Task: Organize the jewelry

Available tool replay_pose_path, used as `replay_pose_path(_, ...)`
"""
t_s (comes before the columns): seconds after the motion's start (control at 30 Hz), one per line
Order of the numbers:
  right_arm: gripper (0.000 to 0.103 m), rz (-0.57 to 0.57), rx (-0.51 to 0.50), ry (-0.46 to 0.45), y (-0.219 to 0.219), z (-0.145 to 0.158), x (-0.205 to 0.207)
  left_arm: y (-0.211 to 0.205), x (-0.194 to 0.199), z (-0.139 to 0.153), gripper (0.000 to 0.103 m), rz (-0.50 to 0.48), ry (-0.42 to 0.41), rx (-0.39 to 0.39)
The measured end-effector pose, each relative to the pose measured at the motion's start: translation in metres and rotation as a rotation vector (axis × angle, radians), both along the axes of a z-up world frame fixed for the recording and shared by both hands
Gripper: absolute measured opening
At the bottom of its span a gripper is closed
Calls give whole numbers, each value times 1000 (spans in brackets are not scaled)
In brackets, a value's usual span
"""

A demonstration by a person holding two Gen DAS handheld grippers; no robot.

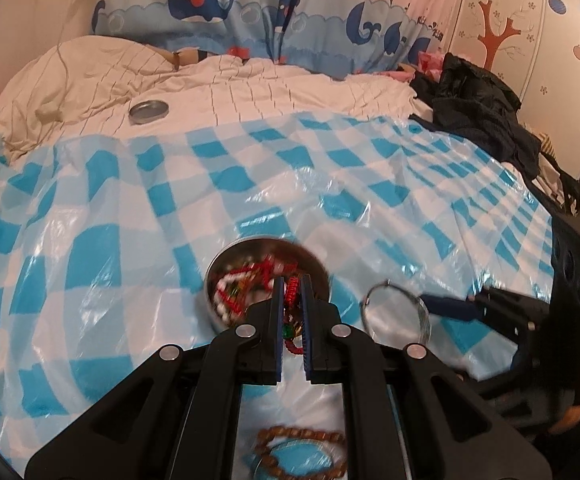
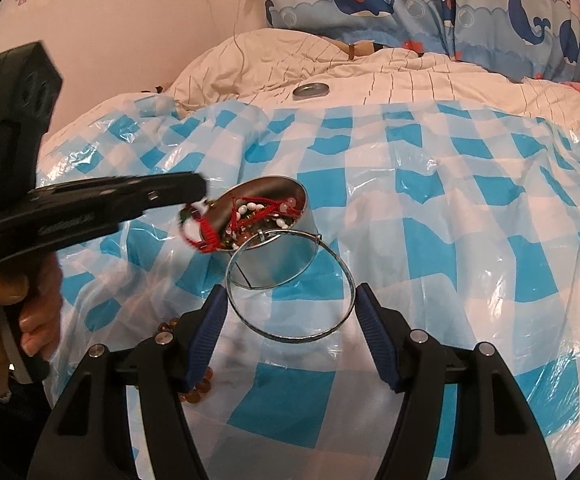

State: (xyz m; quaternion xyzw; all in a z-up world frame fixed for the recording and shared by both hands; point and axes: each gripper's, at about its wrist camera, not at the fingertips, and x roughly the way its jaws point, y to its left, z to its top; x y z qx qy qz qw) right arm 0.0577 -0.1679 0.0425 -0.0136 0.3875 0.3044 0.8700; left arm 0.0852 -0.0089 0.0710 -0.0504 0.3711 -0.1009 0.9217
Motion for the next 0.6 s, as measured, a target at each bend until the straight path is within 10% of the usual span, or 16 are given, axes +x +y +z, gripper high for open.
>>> replay_pose_path(0.6,64,13,-17,-88,12,10,-1,22,-9,-16,44,147,-1,118)
